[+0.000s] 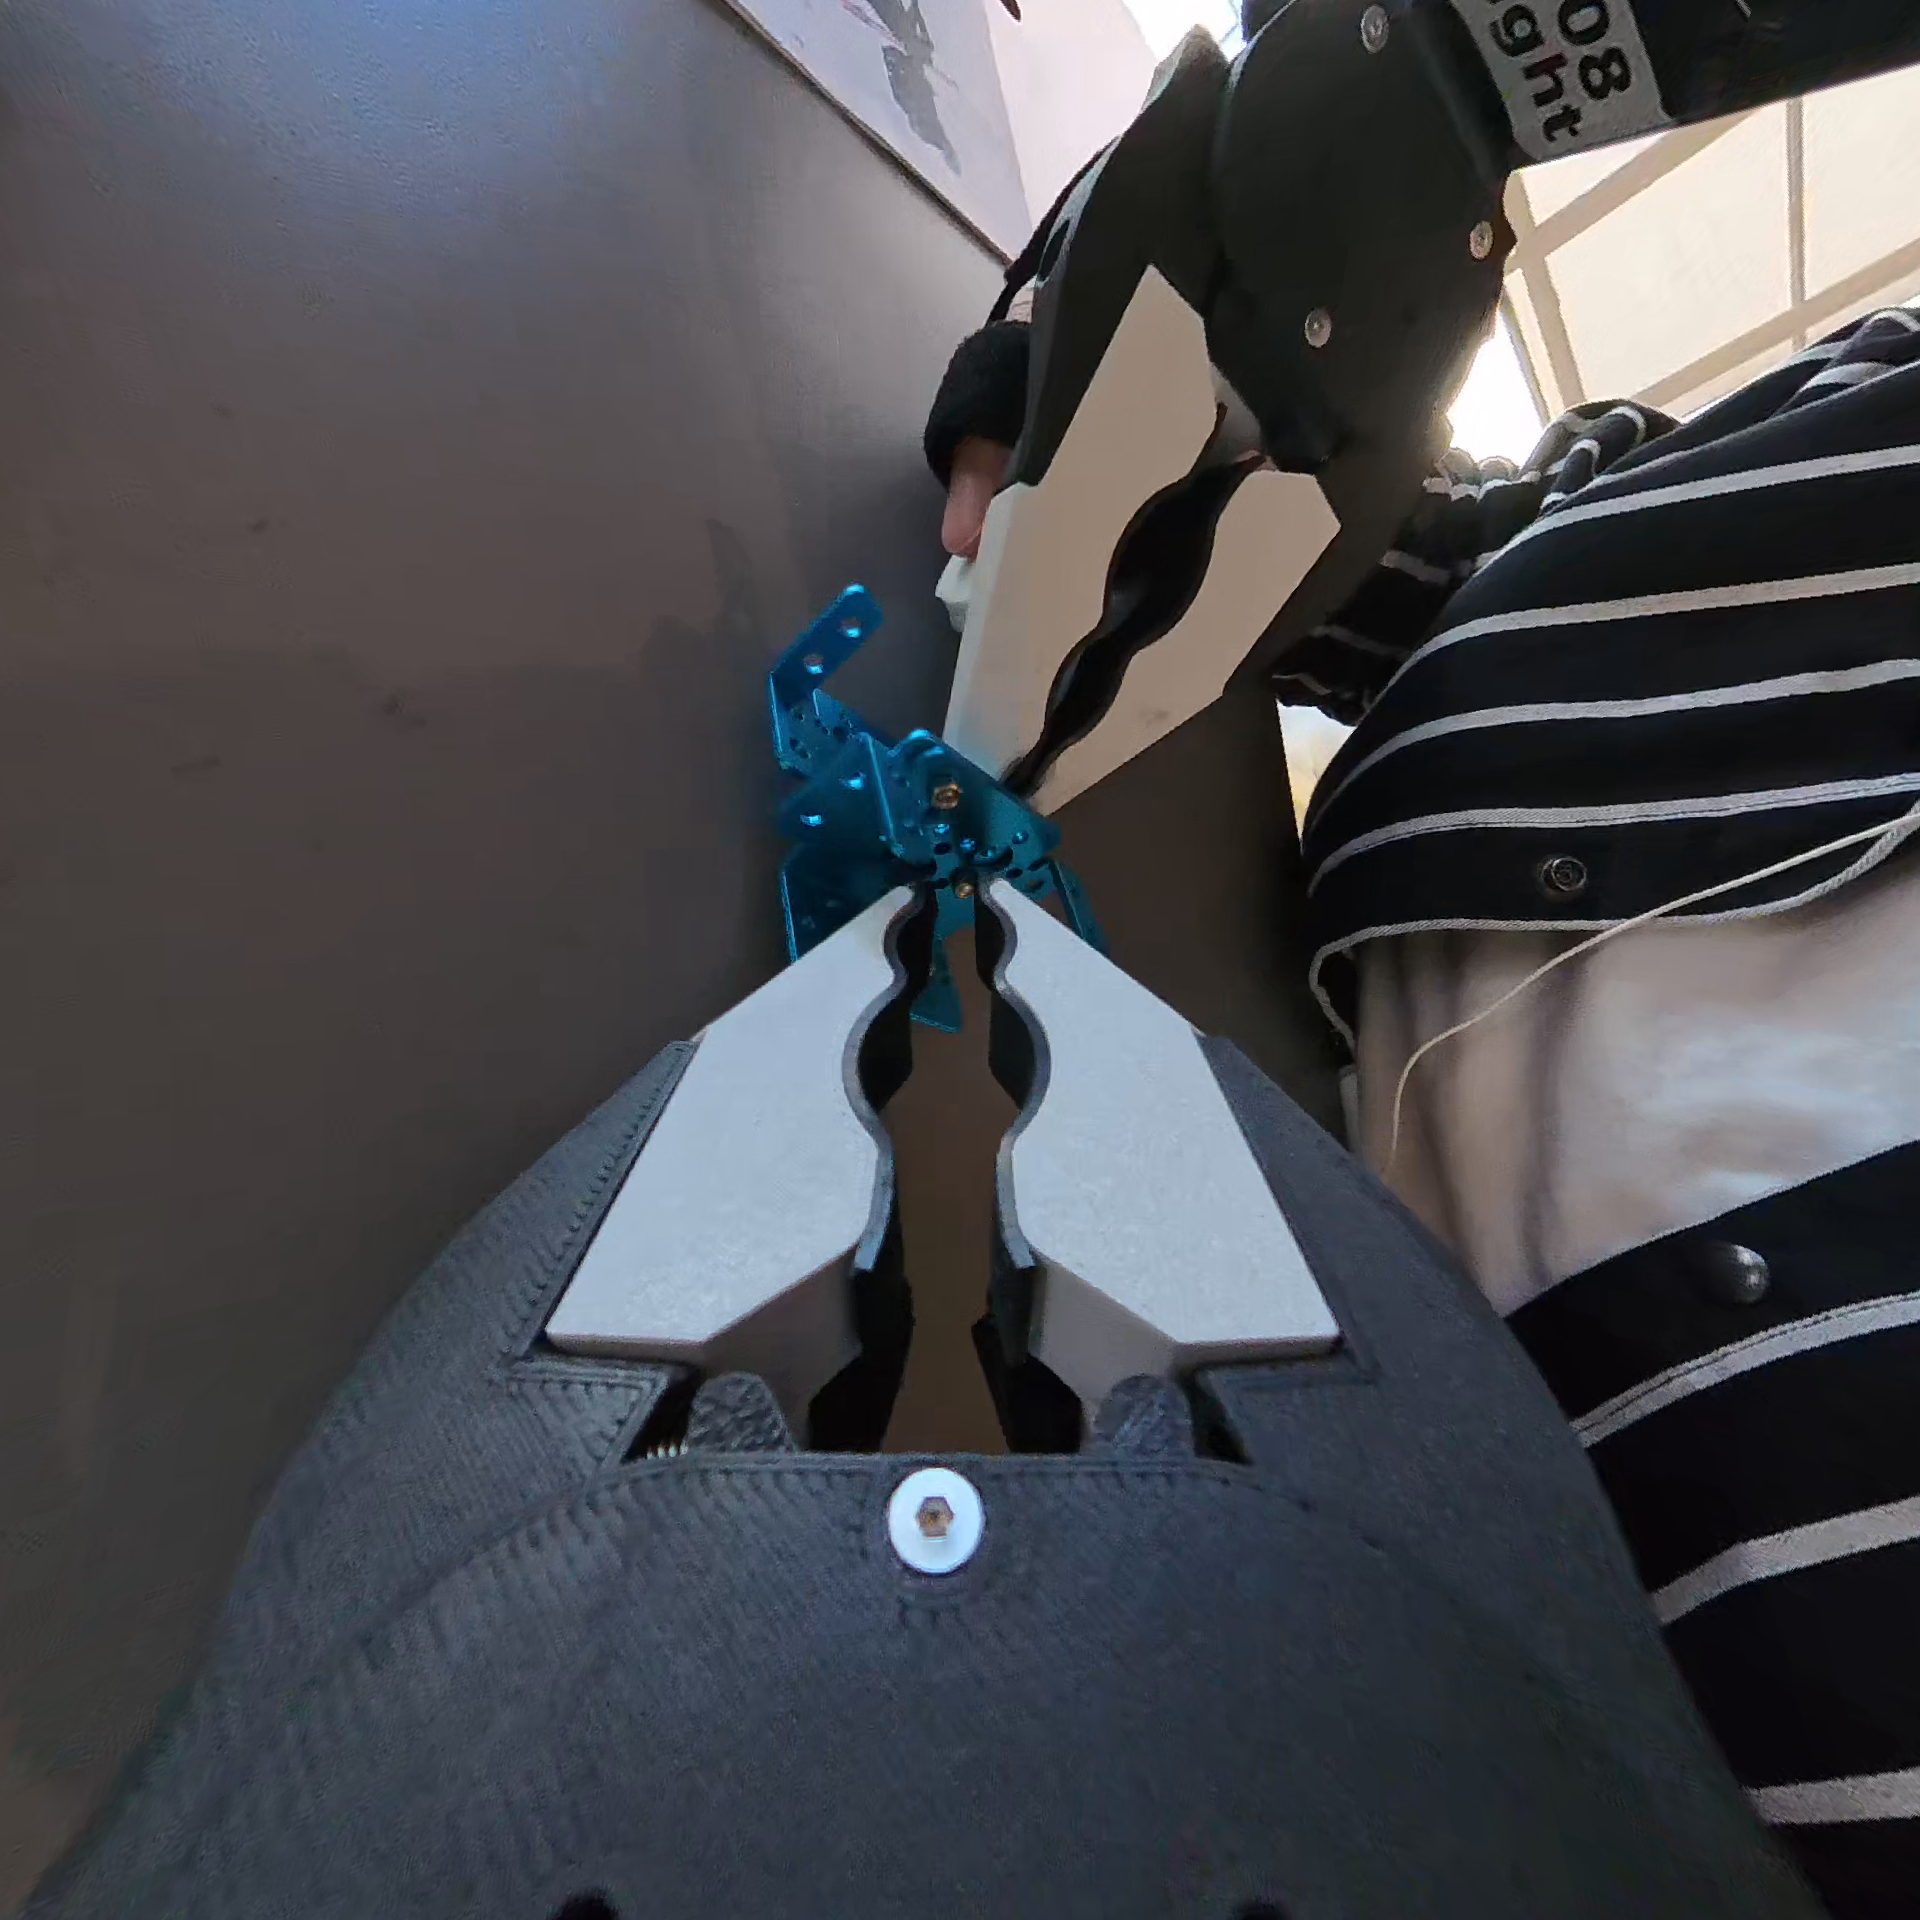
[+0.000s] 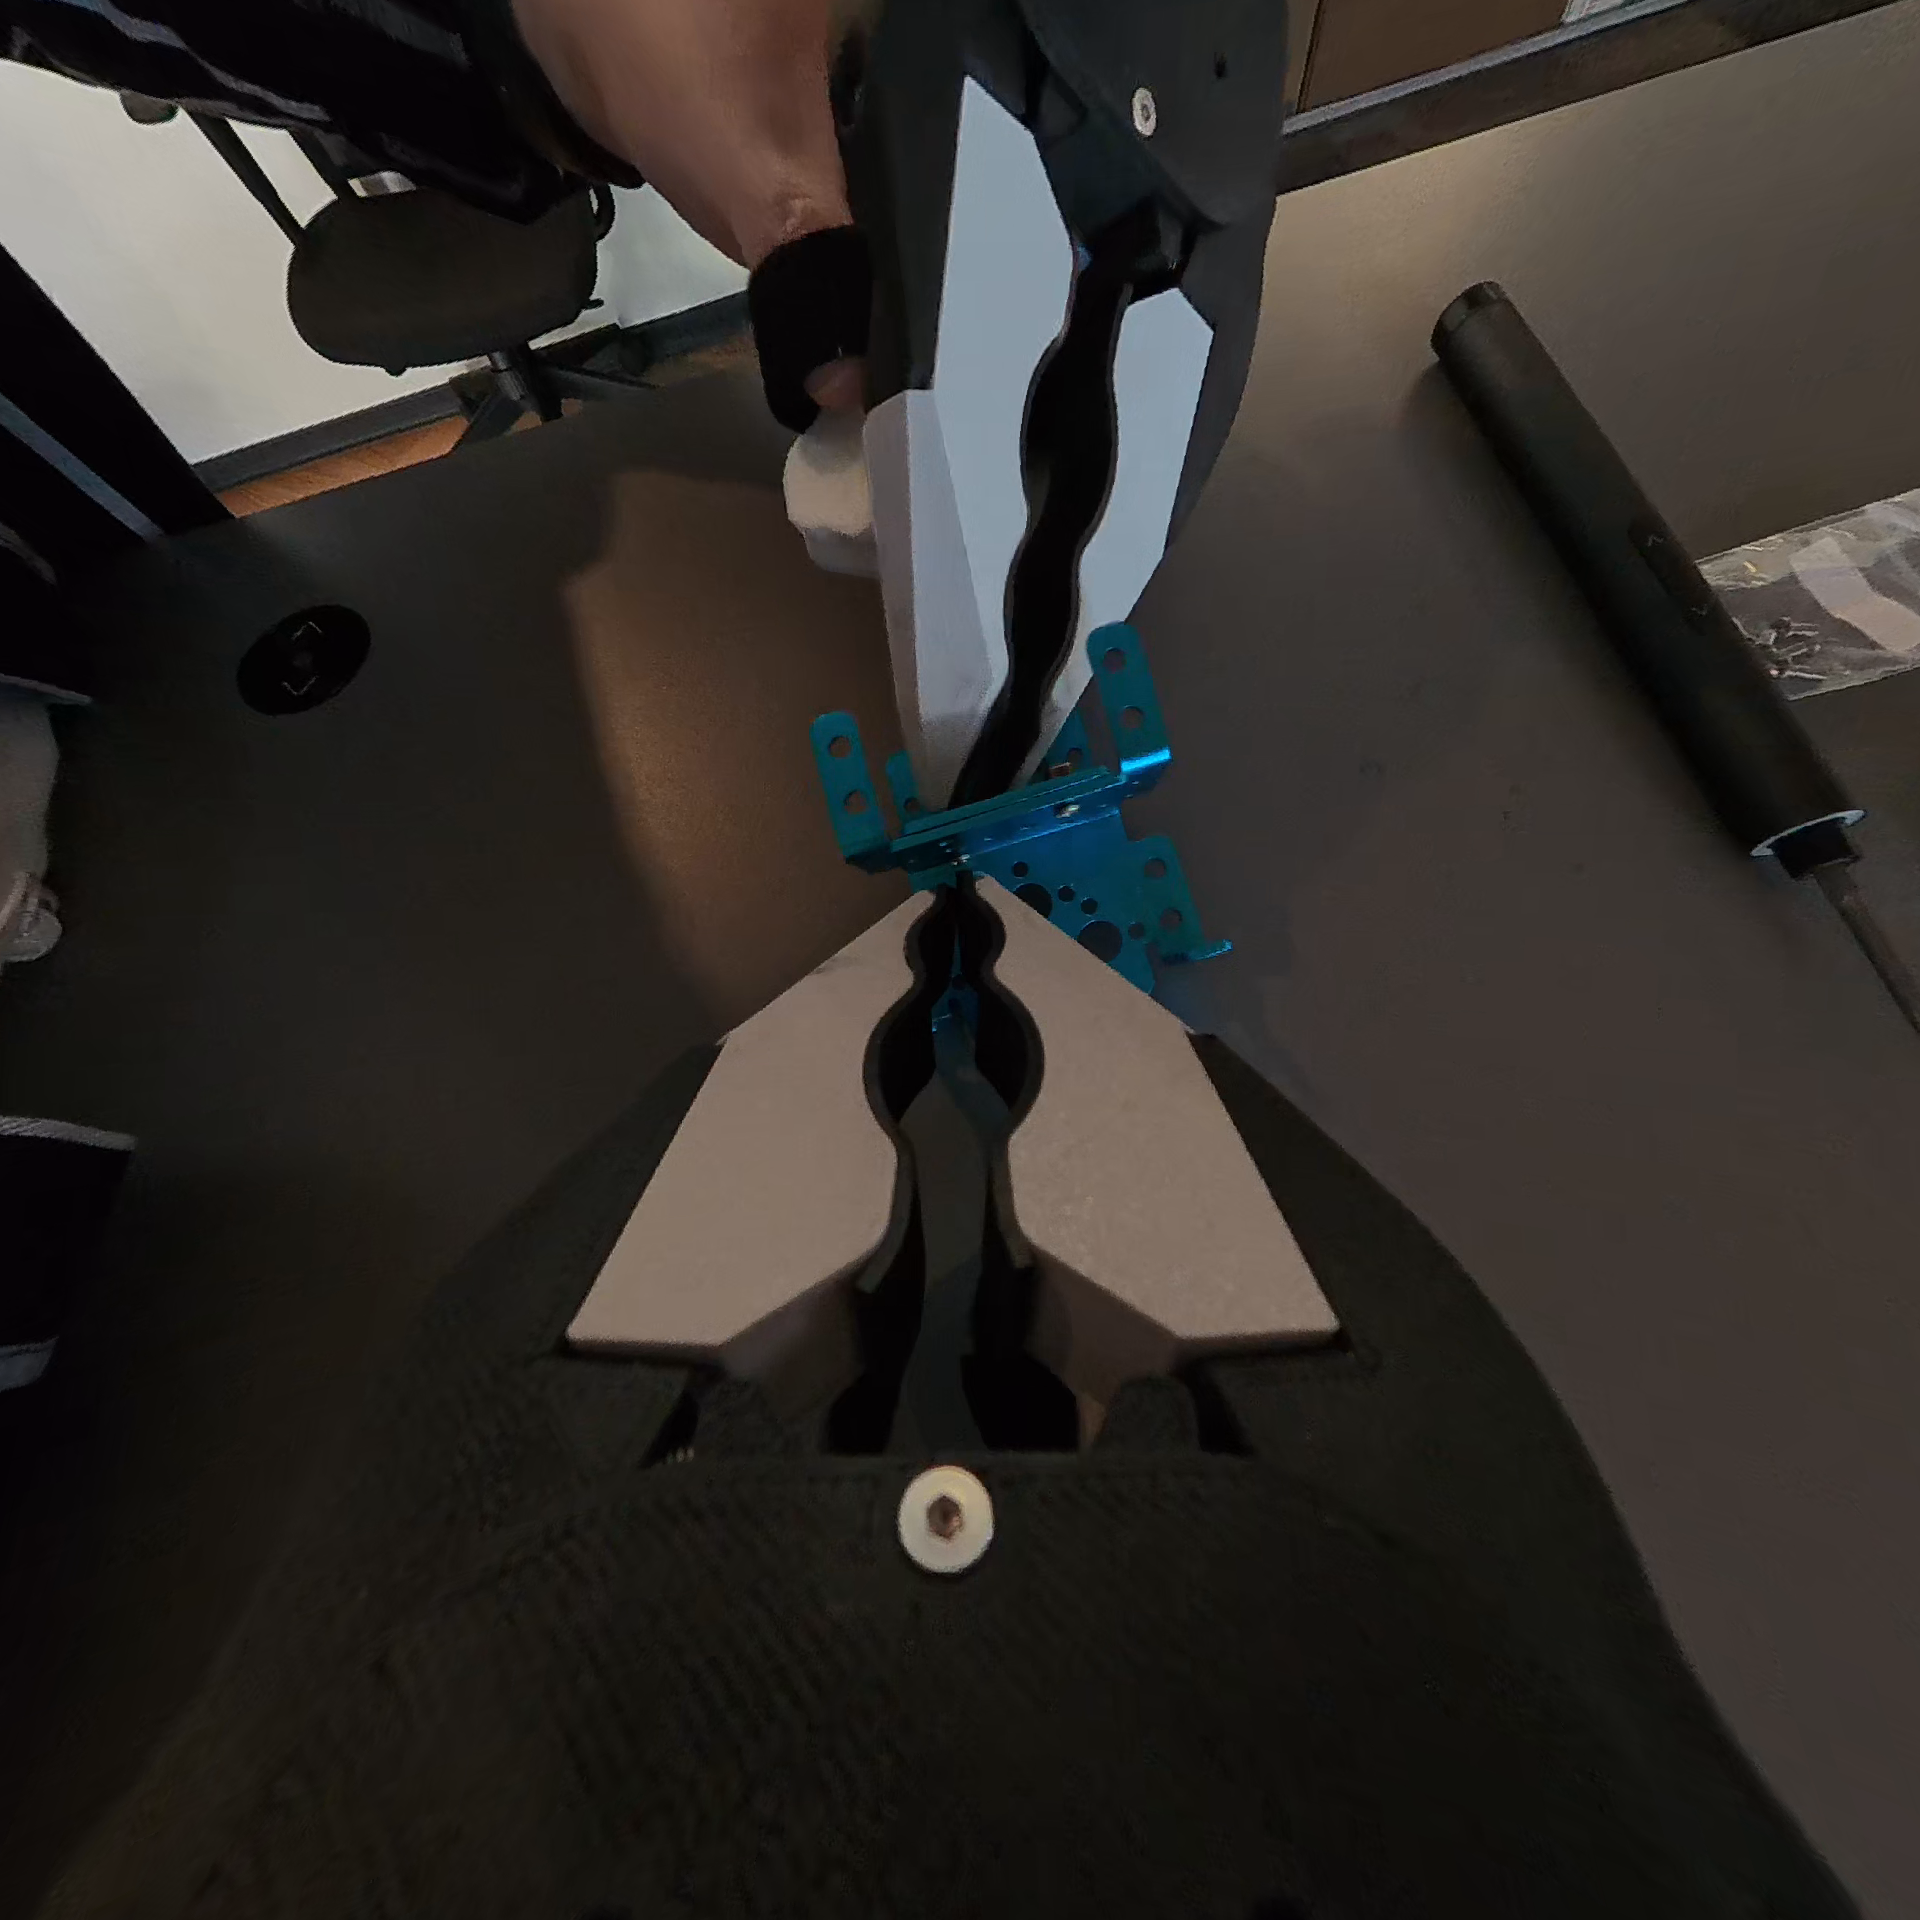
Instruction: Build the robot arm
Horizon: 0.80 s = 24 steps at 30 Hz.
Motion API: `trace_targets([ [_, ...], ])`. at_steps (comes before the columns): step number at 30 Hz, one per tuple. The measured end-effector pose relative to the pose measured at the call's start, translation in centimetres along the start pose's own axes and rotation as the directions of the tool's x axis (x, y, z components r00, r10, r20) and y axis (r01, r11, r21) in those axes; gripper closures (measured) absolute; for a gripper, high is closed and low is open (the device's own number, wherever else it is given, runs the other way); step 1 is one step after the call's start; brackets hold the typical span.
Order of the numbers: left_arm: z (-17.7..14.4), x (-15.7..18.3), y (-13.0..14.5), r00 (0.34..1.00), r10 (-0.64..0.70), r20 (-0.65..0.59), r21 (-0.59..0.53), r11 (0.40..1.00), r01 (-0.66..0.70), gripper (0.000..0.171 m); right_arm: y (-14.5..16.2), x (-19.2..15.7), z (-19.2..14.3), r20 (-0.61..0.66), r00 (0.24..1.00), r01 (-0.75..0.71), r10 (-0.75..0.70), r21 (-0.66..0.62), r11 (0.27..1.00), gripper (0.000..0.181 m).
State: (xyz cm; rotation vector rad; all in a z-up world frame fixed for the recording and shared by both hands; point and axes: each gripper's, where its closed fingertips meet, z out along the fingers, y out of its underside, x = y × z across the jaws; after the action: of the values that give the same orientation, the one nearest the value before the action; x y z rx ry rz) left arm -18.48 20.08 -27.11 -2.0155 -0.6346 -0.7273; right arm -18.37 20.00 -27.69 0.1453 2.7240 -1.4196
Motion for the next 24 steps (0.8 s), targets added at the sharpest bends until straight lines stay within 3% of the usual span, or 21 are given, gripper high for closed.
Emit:
trace_targets([
  [19, 0.19, 0.24, 0.14, 0.993, -0.113, 0.021, -0.032, 0.993, 0.114, 0.168, -0.04, -0.01, 0.10, -0.001, 1.000, 0.007, -0.007, -0.001, 1.000, 0.181],
  [24, 0.18, 0.11, 0.09, 0.996, -0.026, 0.081, -0.044, 0.999, 0.029, 0.168, -0.07, 0.06, 0.09, -0.001, 1.000, -0.001, 0.001, 0.001, 1.000, 0.181],
])
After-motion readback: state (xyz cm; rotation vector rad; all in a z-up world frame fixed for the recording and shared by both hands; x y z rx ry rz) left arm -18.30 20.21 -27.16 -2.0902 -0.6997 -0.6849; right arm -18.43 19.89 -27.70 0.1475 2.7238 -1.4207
